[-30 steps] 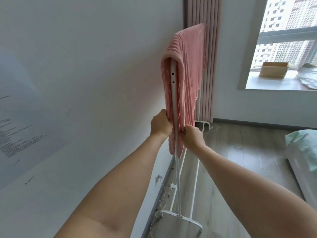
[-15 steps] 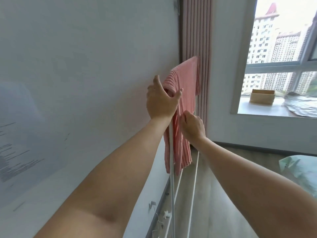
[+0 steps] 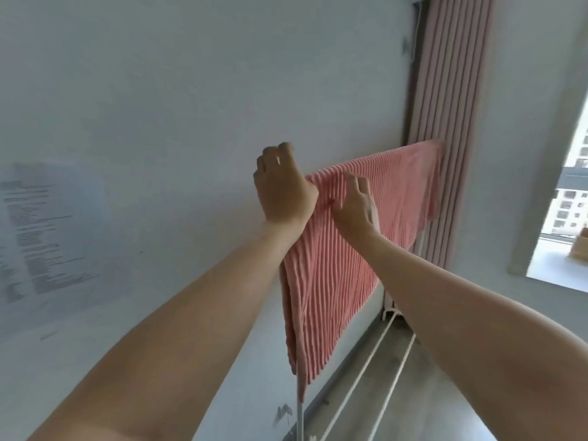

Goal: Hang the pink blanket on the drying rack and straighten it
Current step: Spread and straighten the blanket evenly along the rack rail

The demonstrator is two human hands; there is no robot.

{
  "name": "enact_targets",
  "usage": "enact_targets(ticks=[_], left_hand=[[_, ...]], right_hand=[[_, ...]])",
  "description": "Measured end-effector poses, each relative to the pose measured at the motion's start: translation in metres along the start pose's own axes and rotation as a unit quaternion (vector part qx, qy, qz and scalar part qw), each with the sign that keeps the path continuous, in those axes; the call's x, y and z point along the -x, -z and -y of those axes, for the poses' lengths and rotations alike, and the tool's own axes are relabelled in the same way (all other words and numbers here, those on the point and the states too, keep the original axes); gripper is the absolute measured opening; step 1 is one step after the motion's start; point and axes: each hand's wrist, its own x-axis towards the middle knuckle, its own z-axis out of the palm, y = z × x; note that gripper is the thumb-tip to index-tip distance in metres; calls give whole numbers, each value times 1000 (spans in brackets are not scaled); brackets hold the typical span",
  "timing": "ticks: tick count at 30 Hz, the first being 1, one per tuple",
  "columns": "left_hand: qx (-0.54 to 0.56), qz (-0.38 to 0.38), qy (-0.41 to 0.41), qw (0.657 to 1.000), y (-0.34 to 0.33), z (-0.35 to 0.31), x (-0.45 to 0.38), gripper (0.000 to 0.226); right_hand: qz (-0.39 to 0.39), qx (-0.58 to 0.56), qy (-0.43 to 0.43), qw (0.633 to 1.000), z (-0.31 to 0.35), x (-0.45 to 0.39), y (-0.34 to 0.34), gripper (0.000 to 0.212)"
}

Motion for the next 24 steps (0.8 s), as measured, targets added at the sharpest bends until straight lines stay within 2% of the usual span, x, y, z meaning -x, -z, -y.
enact_targets(ticks=[1,3,5,7,11,14,16,17,19,21,24], left_hand=[[-37,8,-45,998,-5,-17,-3,51],[-113,103,-75,985,-19,-41,-7,41],[-165,223,-20,961,-35,-48,-5,35],[-198,279,21,939,-42,-46,3,28],[-237,257,59,935,-40,-44,12,25],[-314,239,56,917,-43,-57,4,35],[-348,213,21,913,-55,-69,-4,54],[-343,200,-6,918,-69,-79,-8,60],[-324,208,-43,922,-100,-100,-15,56],[-338,226,-56,912,-141,-116,-25,52],[-383,230,-48,893,-193,-134,-45,48]], right_hand=[[1,18,38,999,-4,-11,4,55],[34,42,99,994,-11,-33,11,54],[91,49,162,981,-18,-51,13,54],[143,34,207,967,-30,-61,13,54],[204,56,213,954,-68,-94,15,60],[242,65,88,964,-112,-134,19,71],[218,32,3,975,-132,-145,20,79],[196,12,-10,980,-140,-145,21,79],[170,-12,14,985,-149,-142,18,78],[173,-14,52,983,-157,-151,10,76],[150,33,164,974,-165,-187,-7,68]])
